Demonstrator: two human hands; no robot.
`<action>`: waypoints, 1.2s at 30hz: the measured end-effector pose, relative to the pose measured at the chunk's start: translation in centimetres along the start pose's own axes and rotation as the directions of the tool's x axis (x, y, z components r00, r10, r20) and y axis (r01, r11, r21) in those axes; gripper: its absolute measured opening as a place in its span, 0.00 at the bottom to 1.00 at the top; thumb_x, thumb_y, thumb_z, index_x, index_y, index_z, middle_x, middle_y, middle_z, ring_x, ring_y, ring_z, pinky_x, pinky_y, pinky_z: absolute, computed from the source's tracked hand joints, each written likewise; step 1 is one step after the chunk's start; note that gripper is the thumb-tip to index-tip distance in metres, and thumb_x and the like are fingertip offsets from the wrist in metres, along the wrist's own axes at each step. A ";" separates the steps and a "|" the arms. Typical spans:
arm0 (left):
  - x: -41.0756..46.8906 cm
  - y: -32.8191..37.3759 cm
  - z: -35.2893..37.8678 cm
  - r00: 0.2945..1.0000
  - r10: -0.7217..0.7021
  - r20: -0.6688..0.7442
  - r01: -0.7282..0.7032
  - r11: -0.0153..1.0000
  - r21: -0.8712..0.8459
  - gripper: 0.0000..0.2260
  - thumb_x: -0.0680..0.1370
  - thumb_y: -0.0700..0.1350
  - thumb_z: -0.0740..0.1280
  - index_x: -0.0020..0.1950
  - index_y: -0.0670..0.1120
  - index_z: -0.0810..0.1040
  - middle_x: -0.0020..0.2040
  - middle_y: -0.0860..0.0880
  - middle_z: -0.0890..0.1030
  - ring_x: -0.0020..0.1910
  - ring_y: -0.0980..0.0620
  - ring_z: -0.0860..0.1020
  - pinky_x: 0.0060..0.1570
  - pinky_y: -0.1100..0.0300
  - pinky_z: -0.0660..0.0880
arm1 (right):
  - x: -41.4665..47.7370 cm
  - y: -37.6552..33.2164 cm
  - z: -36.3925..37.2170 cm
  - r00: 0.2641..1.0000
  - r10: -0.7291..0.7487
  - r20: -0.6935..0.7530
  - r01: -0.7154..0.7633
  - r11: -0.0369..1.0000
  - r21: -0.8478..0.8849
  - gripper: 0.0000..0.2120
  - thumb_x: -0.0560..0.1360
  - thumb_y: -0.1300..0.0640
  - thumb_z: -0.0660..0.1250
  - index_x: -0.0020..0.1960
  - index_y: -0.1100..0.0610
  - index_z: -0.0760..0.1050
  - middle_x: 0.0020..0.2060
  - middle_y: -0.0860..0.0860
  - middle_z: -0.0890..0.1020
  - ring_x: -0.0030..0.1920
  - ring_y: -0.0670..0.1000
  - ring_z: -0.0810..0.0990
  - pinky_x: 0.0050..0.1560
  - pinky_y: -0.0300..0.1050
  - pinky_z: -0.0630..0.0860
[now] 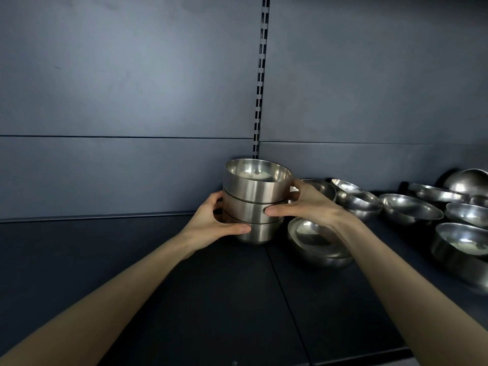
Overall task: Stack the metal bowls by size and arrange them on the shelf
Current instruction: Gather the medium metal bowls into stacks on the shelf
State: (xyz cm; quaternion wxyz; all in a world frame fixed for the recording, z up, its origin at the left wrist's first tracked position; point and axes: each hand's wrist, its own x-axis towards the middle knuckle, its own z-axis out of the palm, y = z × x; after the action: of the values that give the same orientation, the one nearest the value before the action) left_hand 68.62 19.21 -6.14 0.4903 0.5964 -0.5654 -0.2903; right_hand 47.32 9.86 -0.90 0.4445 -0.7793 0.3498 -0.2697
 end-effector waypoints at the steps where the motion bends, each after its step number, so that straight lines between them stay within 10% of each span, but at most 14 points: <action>1: 0.0 0.0 0.0 1.000 -0.003 -0.008 0.003 1.000 -0.002 0.48 0.54 0.55 0.81 0.70 0.49 0.65 0.64 0.51 0.75 0.63 0.52 0.75 0.63 0.52 0.73 | 0.0 0.1 0.1 1.000 0.005 -0.010 -0.005 1.000 0.006 0.38 0.62 0.57 0.81 0.68 0.53 0.68 0.54 0.49 0.82 0.51 0.43 0.82 0.53 0.39 0.77; 5: 0.1 0.3 -0.9 0.999 -0.005 -0.038 0.004 1.000 -0.010 0.49 0.51 0.57 0.81 0.69 0.50 0.67 0.62 0.52 0.77 0.58 0.54 0.79 0.61 0.52 0.75 | 0.1 -0.1 0.8 0.997 -0.014 -0.076 0.015 1.000 0.019 0.41 0.57 0.52 0.83 0.67 0.54 0.70 0.54 0.52 0.82 0.54 0.50 0.82 0.62 0.50 0.76; 17: -3.0 7.1 -0.2 0.983 0.128 -0.131 -0.130 0.992 -0.003 0.48 0.52 0.59 0.80 0.69 0.48 0.69 0.61 0.53 0.79 0.62 0.54 0.76 0.65 0.50 0.72 | -5.0 -5.1 -2.1 0.975 -0.123 -0.187 0.131 0.991 0.035 0.50 0.51 0.43 0.80 0.68 0.53 0.66 0.57 0.50 0.81 0.54 0.46 0.81 0.54 0.40 0.77; 32: -8.9 16.7 20.9 0.987 0.134 -0.087 -0.145 0.982 -0.123 0.52 0.48 0.59 0.82 0.68 0.50 0.66 0.63 0.52 0.77 0.60 0.55 0.77 0.63 0.56 0.72 | -23.0 0.1 -17.8 0.951 -0.099 -0.293 0.104 0.995 0.001 0.25 0.63 0.53 0.79 0.56 0.47 0.72 0.49 0.47 0.84 0.49 0.43 0.83 0.54 0.38 0.78; 36: -7.7 18.2 25.7 0.988 0.136 -0.068 -0.146 0.974 -0.172 0.48 0.49 0.56 0.83 0.65 0.48 0.68 0.61 0.53 0.79 0.58 0.56 0.78 0.61 0.58 0.73 | -24.8 1.9 -22.0 0.935 -0.097 -0.341 0.102 0.995 -0.003 0.29 0.66 0.56 0.78 0.64 0.54 0.72 0.49 0.46 0.83 0.42 0.36 0.82 0.40 0.29 0.76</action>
State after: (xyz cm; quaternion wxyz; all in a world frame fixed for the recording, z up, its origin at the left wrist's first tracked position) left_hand 36.88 22.18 -0.19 0.5764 0.5167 -0.5644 -0.2868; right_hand 15.54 17.60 4.80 0.3688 -0.7345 0.3793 -0.4250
